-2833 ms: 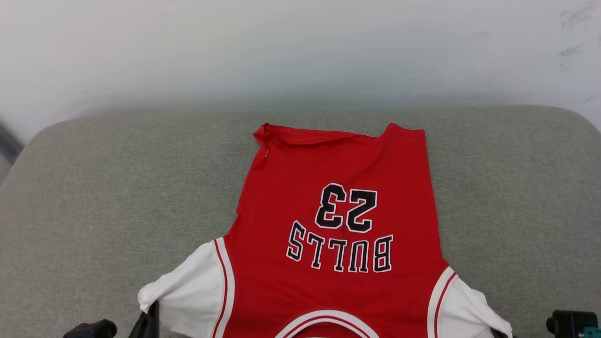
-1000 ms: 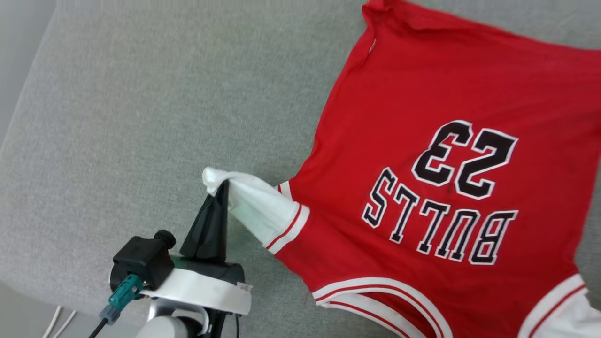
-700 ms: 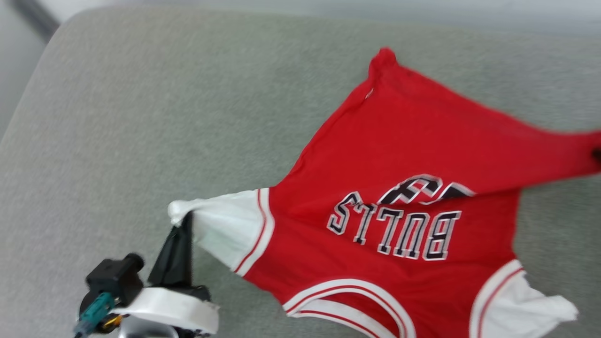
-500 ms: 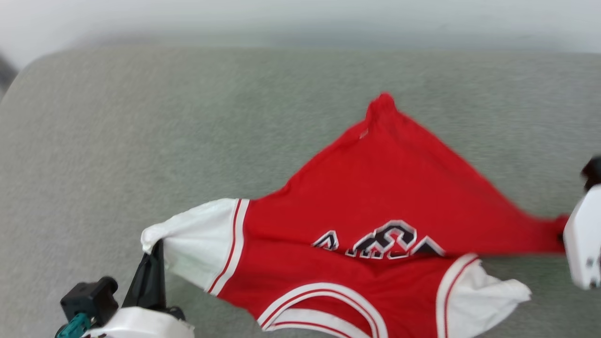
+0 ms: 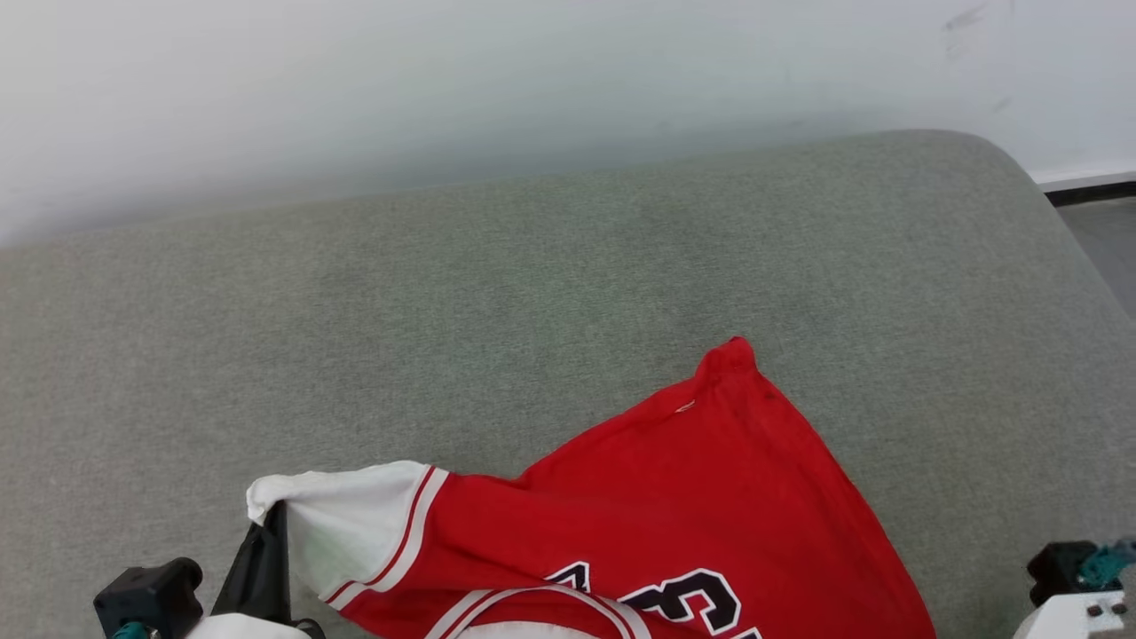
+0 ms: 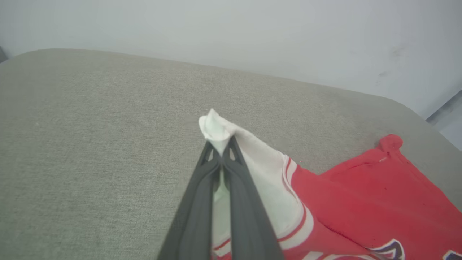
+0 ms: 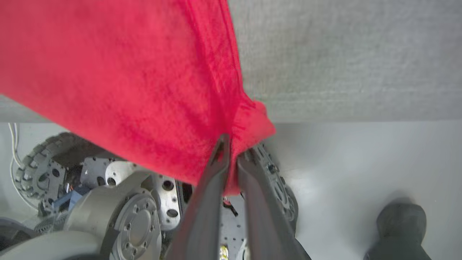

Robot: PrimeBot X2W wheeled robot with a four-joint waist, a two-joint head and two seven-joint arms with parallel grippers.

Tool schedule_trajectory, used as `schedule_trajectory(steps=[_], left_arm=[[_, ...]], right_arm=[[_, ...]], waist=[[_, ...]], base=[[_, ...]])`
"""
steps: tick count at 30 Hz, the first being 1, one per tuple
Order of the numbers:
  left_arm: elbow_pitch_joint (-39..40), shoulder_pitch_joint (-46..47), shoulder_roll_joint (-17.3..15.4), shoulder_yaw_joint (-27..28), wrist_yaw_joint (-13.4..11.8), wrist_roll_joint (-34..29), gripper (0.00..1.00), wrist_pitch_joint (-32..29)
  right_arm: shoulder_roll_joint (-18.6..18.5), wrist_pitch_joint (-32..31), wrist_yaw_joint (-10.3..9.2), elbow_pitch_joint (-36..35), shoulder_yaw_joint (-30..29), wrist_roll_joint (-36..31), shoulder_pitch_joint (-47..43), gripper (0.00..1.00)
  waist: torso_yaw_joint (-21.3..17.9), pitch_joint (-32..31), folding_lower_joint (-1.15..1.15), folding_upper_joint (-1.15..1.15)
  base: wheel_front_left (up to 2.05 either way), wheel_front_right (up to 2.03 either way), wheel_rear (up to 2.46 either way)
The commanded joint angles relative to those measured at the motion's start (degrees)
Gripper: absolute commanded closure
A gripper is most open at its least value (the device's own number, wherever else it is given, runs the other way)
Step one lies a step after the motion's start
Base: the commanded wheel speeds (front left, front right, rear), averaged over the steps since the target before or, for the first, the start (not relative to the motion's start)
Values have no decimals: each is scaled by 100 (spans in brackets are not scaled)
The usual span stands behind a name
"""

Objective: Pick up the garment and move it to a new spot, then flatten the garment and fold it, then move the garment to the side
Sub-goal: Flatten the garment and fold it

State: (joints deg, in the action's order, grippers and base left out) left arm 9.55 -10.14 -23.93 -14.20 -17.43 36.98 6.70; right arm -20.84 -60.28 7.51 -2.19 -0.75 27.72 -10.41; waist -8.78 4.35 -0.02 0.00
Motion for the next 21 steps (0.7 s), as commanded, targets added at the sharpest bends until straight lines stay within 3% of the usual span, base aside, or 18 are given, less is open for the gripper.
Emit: schedule_trajectory(steps=[1, 8, 11, 16, 21], left_arm=[[52, 23, -25, -12, -53, -50, 100, -35], [168, 184, -32, -135, -74, -102, 100, -183], [248, 309, -4, -210, -61, -132, 100, -234], [400, 565, 17, -317, -62, -236, 100, -271], [553, 902, 47, -472, -5, -380, 100, -313]], right_arm=[[139, 465, -3, -86, -140, -54, 96, 0], [491, 2966, -3, 99, -609, -684, 725, 0], [704, 3706, -3, 427, -666, -781, 1138, 0], [688, 3760, -3, 1049, -321, -521, 1984, 0], [402, 2769, -4, 1492, 314, -158, 2876, 0]], waist=[[-104, -12, 2, 0], [-99, 95, 2, 0], [-14, 176, 2, 0], [154, 448, 2, 0], [385, 855, 2, 0]], base=[[0, 0, 0], [0, 0, 0], [0, 0, 0], [0, 0, 0], [0, 0, 0]])
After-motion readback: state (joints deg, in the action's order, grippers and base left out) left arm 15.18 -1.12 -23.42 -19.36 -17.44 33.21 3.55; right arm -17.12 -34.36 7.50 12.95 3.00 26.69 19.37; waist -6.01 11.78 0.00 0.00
